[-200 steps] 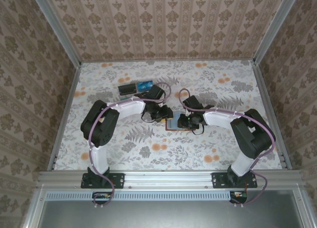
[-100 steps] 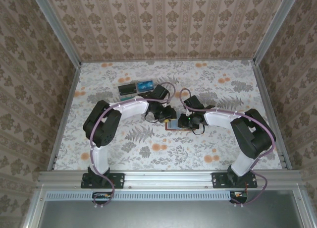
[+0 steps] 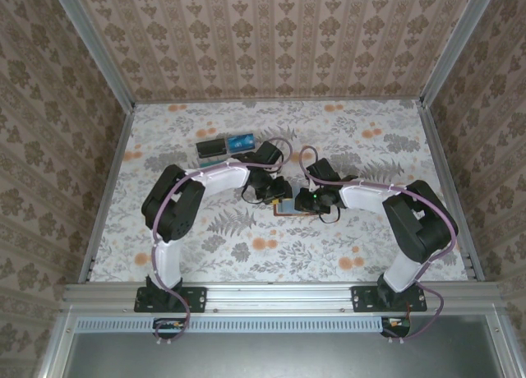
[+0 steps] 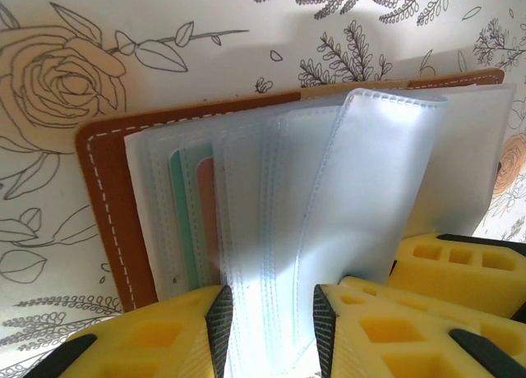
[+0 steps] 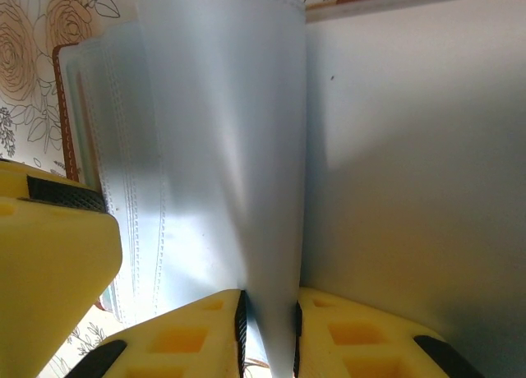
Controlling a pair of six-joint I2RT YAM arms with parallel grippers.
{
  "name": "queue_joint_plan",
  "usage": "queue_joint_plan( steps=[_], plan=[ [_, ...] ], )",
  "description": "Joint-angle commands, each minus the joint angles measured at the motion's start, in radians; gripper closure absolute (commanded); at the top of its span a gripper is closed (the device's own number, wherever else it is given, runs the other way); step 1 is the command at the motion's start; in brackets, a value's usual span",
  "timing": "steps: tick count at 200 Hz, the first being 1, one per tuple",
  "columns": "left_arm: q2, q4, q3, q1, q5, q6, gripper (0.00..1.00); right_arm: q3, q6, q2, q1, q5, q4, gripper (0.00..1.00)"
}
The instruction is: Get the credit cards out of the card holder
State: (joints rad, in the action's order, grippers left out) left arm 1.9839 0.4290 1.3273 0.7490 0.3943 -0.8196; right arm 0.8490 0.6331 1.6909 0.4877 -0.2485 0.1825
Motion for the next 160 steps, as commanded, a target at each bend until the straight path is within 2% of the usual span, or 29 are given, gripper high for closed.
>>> queue_joint_plan(
  steps=[1,39,93,160],
  plan=[
    [0.019,0.069,0.002,0.005,-0.055,-0.022,0.64,-0.044,0.014,0.047,-0.009,0.031,0.074,0.75],
    [0.053,0.041,0.012,0.007,-0.012,-0.037,0.64,-0.045,0.011,0.049,-0.010,0.011,0.063,0.76],
    [0.063,-0.151,-0.049,-0.012,0.124,-0.109,0.64,-0.081,0.019,0.044,-0.035,-0.103,-0.030,0.77],
    [0.076,-0.131,-0.023,-0.007,0.144,-0.069,0.67,-0.080,0.010,0.007,-0.054,-0.142,-0.058,0.76]
  ],
)
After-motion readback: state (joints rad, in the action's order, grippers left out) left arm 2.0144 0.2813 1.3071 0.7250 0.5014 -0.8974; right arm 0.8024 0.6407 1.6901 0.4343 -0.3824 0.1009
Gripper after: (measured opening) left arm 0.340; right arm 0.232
